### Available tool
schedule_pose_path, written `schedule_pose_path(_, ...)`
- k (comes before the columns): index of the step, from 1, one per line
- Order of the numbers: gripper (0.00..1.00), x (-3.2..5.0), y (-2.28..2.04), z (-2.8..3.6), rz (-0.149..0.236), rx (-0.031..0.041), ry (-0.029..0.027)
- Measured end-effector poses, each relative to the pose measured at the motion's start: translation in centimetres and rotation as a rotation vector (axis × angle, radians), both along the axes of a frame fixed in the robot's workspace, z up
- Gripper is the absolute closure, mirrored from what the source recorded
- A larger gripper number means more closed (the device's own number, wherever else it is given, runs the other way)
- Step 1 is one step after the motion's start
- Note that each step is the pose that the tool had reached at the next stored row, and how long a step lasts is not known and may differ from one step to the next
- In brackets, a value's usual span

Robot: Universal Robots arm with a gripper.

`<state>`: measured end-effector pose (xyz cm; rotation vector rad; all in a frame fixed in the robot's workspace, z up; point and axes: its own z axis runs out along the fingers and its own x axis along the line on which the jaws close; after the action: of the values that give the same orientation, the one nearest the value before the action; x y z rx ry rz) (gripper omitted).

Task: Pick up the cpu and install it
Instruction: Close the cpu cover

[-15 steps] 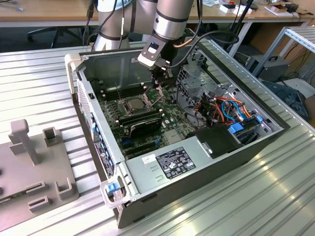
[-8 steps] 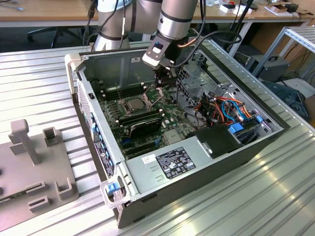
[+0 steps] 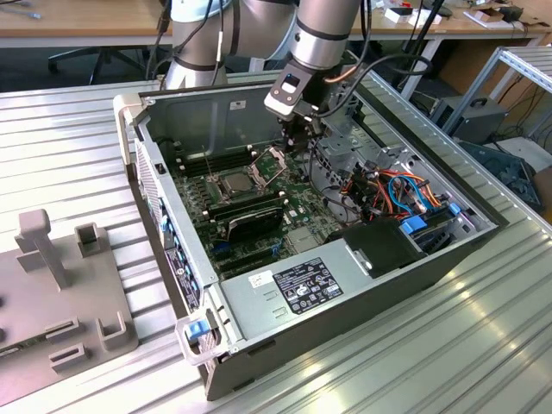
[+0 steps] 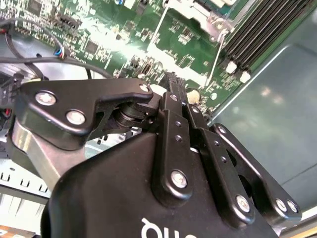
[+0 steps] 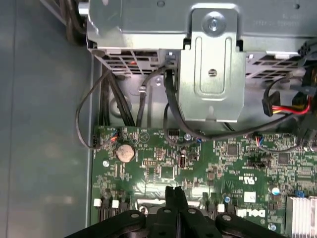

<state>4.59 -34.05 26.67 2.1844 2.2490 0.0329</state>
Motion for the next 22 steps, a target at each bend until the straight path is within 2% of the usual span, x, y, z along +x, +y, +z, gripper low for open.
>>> schedule_pose_path(4, 0.89, 0.75, 0.01, -0.37, 0.000, 0.0004, 0.0000)
schedule_pose_path(9, 0.89, 0.91, 0.01, -1.52, 0.000, 0.0003, 0.0000)
schedule_pose_path(12, 0.89, 0.95, 0.01, -2.00, 0.000, 0.0003, 0.0000)
schedule_pose_path(22, 0.89, 0.79, 0.01, -2.13, 0.000, 0.0004, -0.0001)
